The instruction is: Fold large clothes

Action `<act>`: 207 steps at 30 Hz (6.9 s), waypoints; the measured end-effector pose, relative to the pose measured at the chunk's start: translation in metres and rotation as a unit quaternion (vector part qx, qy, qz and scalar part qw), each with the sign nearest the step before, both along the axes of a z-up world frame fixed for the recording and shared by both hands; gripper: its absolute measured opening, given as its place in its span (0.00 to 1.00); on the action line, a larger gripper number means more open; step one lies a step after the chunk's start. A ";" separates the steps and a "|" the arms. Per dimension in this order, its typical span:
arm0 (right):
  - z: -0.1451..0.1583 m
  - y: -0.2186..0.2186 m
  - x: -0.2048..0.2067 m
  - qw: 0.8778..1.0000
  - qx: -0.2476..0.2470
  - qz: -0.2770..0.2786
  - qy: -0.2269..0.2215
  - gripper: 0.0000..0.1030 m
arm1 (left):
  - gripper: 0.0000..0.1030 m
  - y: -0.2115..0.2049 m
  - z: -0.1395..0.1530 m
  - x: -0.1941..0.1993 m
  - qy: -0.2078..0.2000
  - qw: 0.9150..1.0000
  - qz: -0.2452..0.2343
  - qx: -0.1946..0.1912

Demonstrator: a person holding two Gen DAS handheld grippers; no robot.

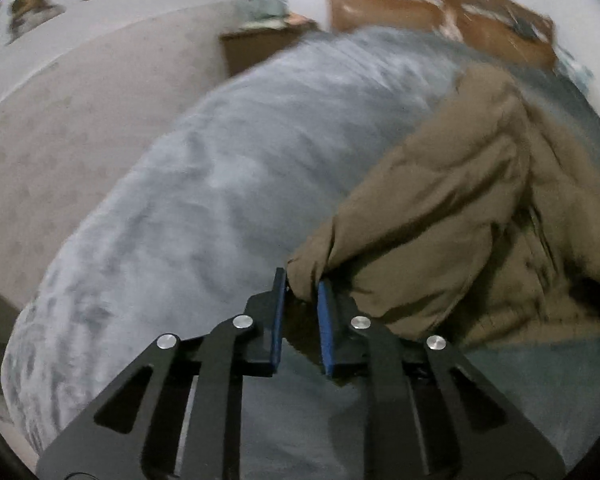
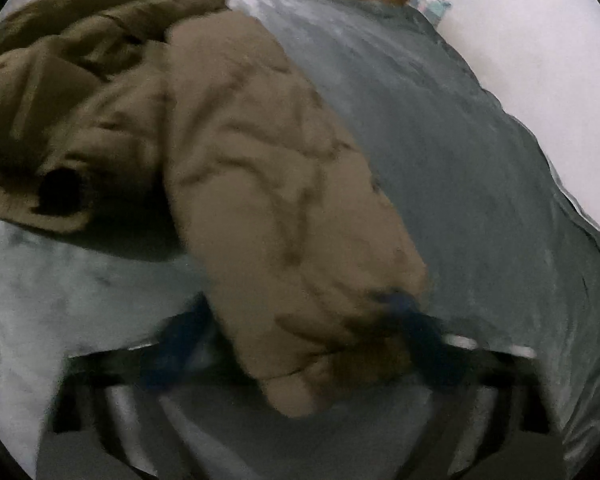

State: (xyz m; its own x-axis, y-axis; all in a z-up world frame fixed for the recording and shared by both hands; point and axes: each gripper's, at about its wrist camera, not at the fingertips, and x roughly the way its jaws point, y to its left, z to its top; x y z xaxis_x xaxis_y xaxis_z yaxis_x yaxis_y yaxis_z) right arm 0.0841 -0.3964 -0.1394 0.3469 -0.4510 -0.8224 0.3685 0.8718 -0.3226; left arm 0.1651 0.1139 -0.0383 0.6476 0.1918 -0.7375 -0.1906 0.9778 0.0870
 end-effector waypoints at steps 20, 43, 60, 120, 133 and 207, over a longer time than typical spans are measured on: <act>0.076 -0.121 -0.087 0.941 0.002 -0.264 -0.212 0.97 | 0.60 0.117 0.049 0.005 -0.044 0.988 0.126 0.080; -0.005 0.046 0.065 0.977 0.199 0.035 -0.072 0.27 | 0.37 -0.153 -0.100 0.066 0.050 0.987 -0.153 0.012; 0.116 0.057 -0.038 0.970 0.136 0.068 -0.192 0.16 | 0.12 -0.114 -0.012 -0.025 0.000 0.984 -0.146 -0.100; 0.097 0.049 -0.029 0.977 0.134 0.033 -0.162 0.09 | 0.10 -0.076 -0.028 -0.050 0.037 0.973 -0.113 -0.198; 0.086 -0.030 -0.068 0.976 0.116 -0.076 -0.168 0.83 | 0.84 -0.067 0.014 -0.087 -0.022 0.996 -0.083 -0.030; 0.164 0.139 0.035 0.967 -0.023 0.142 -0.210 0.98 | 0.97 -0.106 0.027 -0.004 -0.070 0.982 -0.132 -0.116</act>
State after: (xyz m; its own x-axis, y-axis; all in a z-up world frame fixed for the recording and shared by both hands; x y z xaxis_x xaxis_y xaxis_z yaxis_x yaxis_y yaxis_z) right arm 0.1187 -0.2577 0.0243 0.7617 -0.3217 -0.5625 0.2236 0.9452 -0.2378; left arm 0.1607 0.0075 -0.0116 0.7507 -0.1593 -0.6411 0.0779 0.9851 -0.1536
